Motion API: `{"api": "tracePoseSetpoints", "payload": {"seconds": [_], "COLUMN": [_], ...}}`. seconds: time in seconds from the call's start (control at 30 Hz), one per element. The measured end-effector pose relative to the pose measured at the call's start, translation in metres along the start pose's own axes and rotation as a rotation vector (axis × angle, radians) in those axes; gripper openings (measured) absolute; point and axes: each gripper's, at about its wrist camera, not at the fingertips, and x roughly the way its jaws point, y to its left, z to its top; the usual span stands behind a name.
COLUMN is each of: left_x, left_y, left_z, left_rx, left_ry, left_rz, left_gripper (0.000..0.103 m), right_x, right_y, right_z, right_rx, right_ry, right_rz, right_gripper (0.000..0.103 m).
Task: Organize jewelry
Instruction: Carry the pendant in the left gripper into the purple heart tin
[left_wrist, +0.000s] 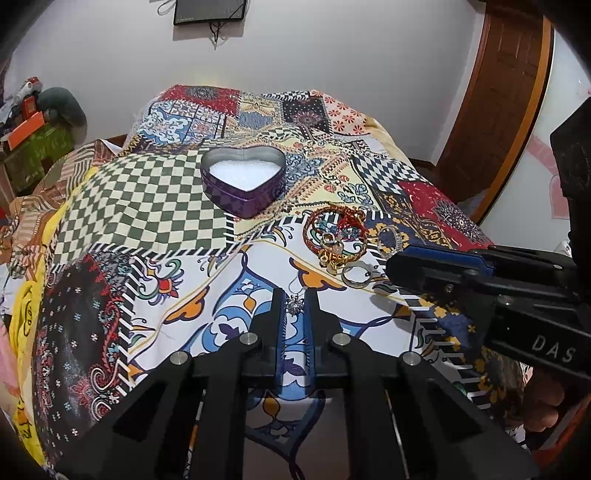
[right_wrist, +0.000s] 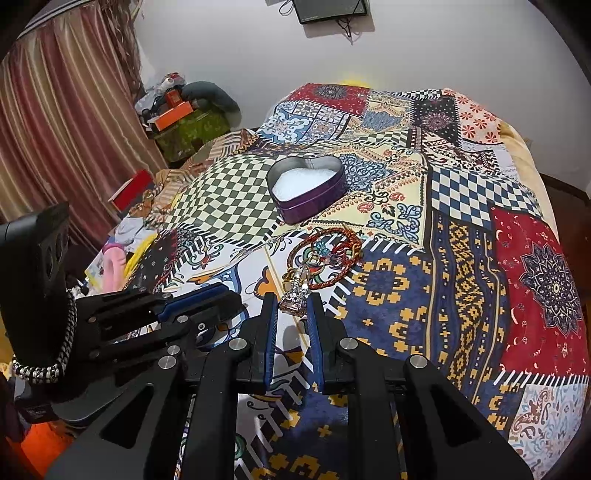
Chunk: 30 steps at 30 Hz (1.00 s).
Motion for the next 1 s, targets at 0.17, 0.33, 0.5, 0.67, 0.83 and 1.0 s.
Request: {"api": "tracePoseSetpoints", "payload": {"seconds": [0.17,0.33,0.5,0.67,0.83,1.0], "left_x": [-0.014,-0.030,-0.045,-0.059,-0.066,-0.066], "left_y": [-0.001,0.000,0.002,0.006,0.013,0.022], "left_z": [0.004,0.010,0.018,0.028,0.038,0.051], "left_rx": [-0.002,-0.010,-0.018,-0.012,-0.017,-0.032], "left_ry": [-0.031,-0.074,-0.120,-0.174,-0.213,-0.237], "left_rz": [0.006,0.011,0.021,0.048,0.075,0.088], "left_gripper": [0.008,0.008,0.008,0.008,0.008,0.008], "right_x": [-0.010,-0.021,-0.033,-0.043,-0.049,-0.051], "right_y": [0.004,0.009,0.016,0.022,0.027,0.029], "right_z": [0.004,0.009,0.015,0.024,0.034,0.045], "right_rx": [-0.003,-0.009,-0.019,-0.030,-0.038,-0.048], "right_ry": [-0.024,-0.055,-0.091,-0.127,-0.160,-0.193], "right_rz": [-0.005,-0.010,-0.015,-0.021,-0.028,-0.039], "right_gripper": [0.015,0.015,0.015,0.015,0.015,0.015]}}
